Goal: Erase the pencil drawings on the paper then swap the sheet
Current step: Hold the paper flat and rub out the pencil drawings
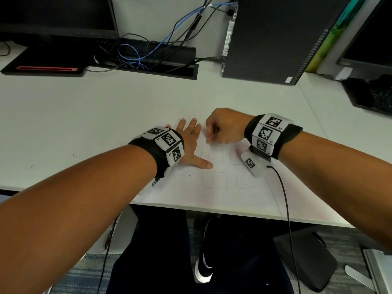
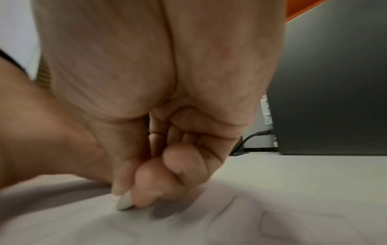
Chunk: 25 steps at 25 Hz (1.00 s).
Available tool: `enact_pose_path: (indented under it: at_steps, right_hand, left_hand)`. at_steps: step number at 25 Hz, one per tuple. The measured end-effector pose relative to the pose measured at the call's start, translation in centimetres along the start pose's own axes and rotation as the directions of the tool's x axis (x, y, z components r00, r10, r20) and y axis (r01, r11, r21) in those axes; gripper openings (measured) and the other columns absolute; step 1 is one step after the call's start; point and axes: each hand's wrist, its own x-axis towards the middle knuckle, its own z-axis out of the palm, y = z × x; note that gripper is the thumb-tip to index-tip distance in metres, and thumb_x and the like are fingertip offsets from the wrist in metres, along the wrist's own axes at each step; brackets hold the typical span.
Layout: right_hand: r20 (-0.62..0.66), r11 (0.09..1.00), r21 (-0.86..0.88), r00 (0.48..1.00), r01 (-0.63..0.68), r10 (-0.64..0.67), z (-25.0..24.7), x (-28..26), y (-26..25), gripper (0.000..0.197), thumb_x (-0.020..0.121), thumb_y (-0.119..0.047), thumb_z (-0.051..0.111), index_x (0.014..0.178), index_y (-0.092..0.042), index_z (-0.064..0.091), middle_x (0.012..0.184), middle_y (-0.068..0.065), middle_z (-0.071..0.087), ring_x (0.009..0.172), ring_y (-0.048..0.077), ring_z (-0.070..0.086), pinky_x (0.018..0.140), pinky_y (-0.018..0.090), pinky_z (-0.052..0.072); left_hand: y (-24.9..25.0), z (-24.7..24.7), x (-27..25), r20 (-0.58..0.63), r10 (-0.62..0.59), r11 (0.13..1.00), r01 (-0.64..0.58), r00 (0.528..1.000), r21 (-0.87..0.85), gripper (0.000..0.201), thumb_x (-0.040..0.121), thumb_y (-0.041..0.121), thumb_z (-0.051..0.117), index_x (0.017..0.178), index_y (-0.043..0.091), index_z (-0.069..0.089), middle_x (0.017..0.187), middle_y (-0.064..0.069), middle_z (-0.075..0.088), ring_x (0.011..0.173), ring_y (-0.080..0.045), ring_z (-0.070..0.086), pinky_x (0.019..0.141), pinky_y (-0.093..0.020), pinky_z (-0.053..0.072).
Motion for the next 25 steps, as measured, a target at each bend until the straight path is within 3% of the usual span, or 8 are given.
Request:
enact_pose_path:
  at_steps: [2, 6, 10, 15, 19, 22, 25]
  right_hand:
    - [0.058, 0.999, 0.001, 0.998, 0.038, -0.037, 0.4, -0.4, -0.3, 0.018, 0.083, -0.021, 0.072, 0.068, -0.020, 0.063, 0.059, -0.007, 0.063, 0.052, 0.008, 0.058, 0.054, 0.020, 0.048]
    - [-0.048, 0.998, 0.022, 0.997, -0.060, 0.061, -0.7, 0.2, 0.8, 0.016, 0.084, -0.019, 0.074, 0.070, -0.018, 0.065, 0.058, -0.010, 0.062, 0.055, 0.009, 0.060, 0.056, 0.023, 0.047]
    - [0.064, 1.000, -0.002, 0.998, 0.020, -0.020, 0.1, -0.3, -0.1, 0.017, 0.084, -0.021, 0.073, 0.069, -0.020, 0.064, 0.058, -0.007, 0.063, 0.052, 0.009, 0.059, 0.053, 0.020, 0.047]
    - [-0.087, 0.996, 0.014, 0.992, -0.086, 0.087, -1.0, 0.5, 1.2, 0.011, 0.084, -0.017, 0.072, 0.075, -0.013, 0.068, 0.061, -0.007, 0.062, 0.057, 0.011, 0.060, 0.062, 0.025, 0.048]
    - [0.065, 1.000, -0.015, 0.998, 0.000, 0.001, 0.0, 0.0, 0.2, 0.018, 0.084, -0.020, 0.073, 0.068, -0.021, 0.064, 0.059, -0.006, 0.064, 0.052, 0.008, 0.059, 0.054, 0.020, 0.048]
    - [-0.049, 0.997, -0.010, 0.996, -0.070, 0.070, -0.9, 0.5, 1.4, 0.014, 0.085, -0.019, 0.073, 0.073, -0.016, 0.067, 0.059, -0.007, 0.062, 0.055, 0.009, 0.059, 0.058, 0.023, 0.047]
    - [-0.089, 0.996, -0.023, 0.993, -0.082, 0.080, -0.9, 0.7, 1.6, 0.012, 0.086, -0.017, 0.071, 0.076, -0.011, 0.067, 0.059, -0.010, 0.058, 0.056, 0.006, 0.055, 0.055, 0.019, 0.042]
  left_hand:
    - [0.0, 0.0, 0.1, 0.004, -0.001, 1.000, 0.001, 1.000, -0.001, 0.130, 0.066, 0.092, 0.041, 0.153, 0.015, -0.019, 0.160, -0.003, -0.027, 0.149, -0.031, -0.018, 0.118, -0.058, 0.004]
    - [0.3, -0.2, -0.1, 0.014, -0.008, 1.000, 0.007, 1.000, 0.019, 0.129, 0.068, 0.091, 0.040, 0.153, 0.015, -0.020, 0.160, -0.003, -0.028, 0.149, -0.031, -0.018, 0.118, -0.058, 0.004]
    - [0.0, 0.0, 0.1, 0.004, -0.007, 1.000, 0.007, 1.000, 0.010, 0.130, 0.067, 0.092, 0.041, 0.153, 0.015, -0.019, 0.160, -0.004, -0.027, 0.149, -0.032, -0.017, 0.118, -0.058, 0.005]
    - [0.2, -0.1, 0.1, 0.008, -0.008, 1.000, 0.008, 1.000, 0.022, 0.129, 0.068, 0.091, 0.041, 0.153, 0.015, -0.020, 0.160, -0.003, -0.027, 0.149, -0.031, -0.017, 0.118, -0.058, 0.004]
    - [0.0, 0.0, 0.1, -0.004, -0.003, 1.000, 0.003, 1.000, 0.005, 0.130, 0.067, 0.091, 0.041, 0.154, 0.014, -0.018, 0.161, -0.003, -0.026, 0.149, -0.032, -0.017, 0.118, -0.058, 0.005]
    - [0.2, 0.0, 0.1, 0.003, -0.007, 1.000, 0.007, 1.000, 0.022, 0.130, 0.068, 0.092, 0.041, 0.153, 0.015, -0.020, 0.160, -0.003, -0.027, 0.149, -0.032, -0.017, 0.118, -0.058, 0.004]
    - [0.2, -0.4, -0.1, 0.018, -0.014, 1.000, 0.014, 1.000, 0.015, 0.129, 0.069, 0.090, 0.043, 0.153, 0.015, -0.020, 0.160, -0.004, -0.028, 0.148, -0.033, -0.018, 0.118, -0.058, 0.004]
